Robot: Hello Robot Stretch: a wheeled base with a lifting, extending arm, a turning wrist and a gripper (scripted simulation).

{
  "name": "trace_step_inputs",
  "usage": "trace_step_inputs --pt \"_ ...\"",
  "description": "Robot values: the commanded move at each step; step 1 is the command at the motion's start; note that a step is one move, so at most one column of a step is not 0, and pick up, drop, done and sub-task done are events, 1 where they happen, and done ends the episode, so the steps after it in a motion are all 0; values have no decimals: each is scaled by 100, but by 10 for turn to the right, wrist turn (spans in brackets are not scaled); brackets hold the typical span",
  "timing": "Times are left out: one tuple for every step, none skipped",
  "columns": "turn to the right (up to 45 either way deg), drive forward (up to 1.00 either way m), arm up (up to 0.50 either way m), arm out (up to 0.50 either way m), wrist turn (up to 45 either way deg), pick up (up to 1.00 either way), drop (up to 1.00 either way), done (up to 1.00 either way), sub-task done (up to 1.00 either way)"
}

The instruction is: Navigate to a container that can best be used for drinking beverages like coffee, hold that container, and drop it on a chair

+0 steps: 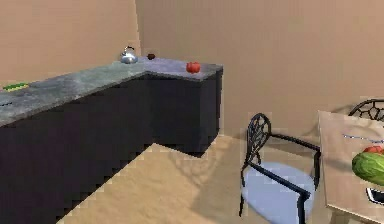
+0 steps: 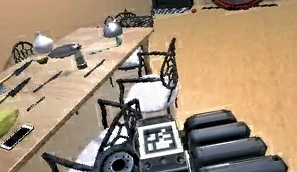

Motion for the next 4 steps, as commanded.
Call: trace_step_inputs --pt "450 0 0 0 0 0 0 0 0" --pt "360 0 0 0 0 0 0 0 0" --pt "0 25 0 0 0 0 0 0 0" --pt "-450 0 0 0 0 0 0 0 0"
